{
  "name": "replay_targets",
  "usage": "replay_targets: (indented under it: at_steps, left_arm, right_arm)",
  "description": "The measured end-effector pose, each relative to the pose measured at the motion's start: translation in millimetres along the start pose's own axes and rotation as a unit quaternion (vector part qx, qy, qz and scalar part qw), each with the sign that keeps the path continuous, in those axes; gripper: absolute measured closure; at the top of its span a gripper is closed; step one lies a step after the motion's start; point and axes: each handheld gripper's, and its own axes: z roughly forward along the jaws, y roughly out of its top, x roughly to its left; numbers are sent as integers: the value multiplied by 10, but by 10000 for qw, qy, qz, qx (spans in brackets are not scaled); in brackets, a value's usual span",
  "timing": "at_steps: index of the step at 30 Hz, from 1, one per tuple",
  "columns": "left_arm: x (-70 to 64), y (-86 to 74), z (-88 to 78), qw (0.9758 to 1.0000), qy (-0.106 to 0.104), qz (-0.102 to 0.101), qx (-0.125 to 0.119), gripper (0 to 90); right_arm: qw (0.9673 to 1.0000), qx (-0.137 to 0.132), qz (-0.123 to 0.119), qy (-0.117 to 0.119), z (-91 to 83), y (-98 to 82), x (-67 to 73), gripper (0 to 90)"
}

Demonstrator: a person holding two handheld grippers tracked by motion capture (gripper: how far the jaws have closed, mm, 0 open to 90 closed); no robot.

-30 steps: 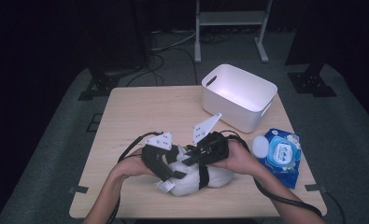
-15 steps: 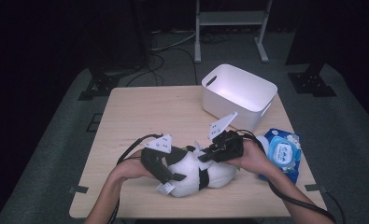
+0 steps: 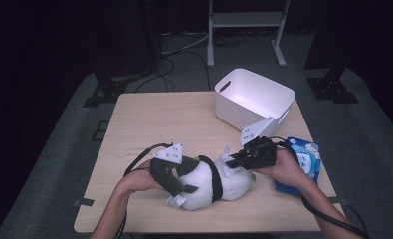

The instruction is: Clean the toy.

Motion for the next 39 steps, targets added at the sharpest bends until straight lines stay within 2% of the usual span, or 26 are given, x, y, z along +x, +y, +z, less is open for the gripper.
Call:
replay_targets:
  at_steps: [4, 11, 20, 27, 30, 35, 39]
  left_arm:
    - [-6, 2, 0, 10000, -1, 4, 8, 88]
    - [-1, -2, -6, 10000, -11, 41, 25, 87]
    - [-5, -10, -10, 10000, -9, 24, 10, 88]
    - [-1, -10, -10, 10000, -17, 25, 5, 87]
    - [-4, -4, -9, 10000, -12, 46, 21, 87]
    - [-13, 2, -7, 10000, 1, 59, 35, 87]
    - [-19, 5, -4, 10000, 10, 57, 28, 86]
  right_arm:
    - [9999, -64, 86, -105, -82, -94, -52, 782]
    - [9989, -160, 405, -181, -168, -295, -138, 781]
    - [9964, -313, 765, -190, -199, -597, -235, 780]
    - [9940, -225, 1051, -201, -178, -816, -306, 780]
    - [9944, -243, 1005, -218, -209, -789, -292, 780]
    - [9967, -286, 734, -217, -245, -569, -215, 780]
    - [9984, -237, 484, -155, -187, -338, -140, 780]
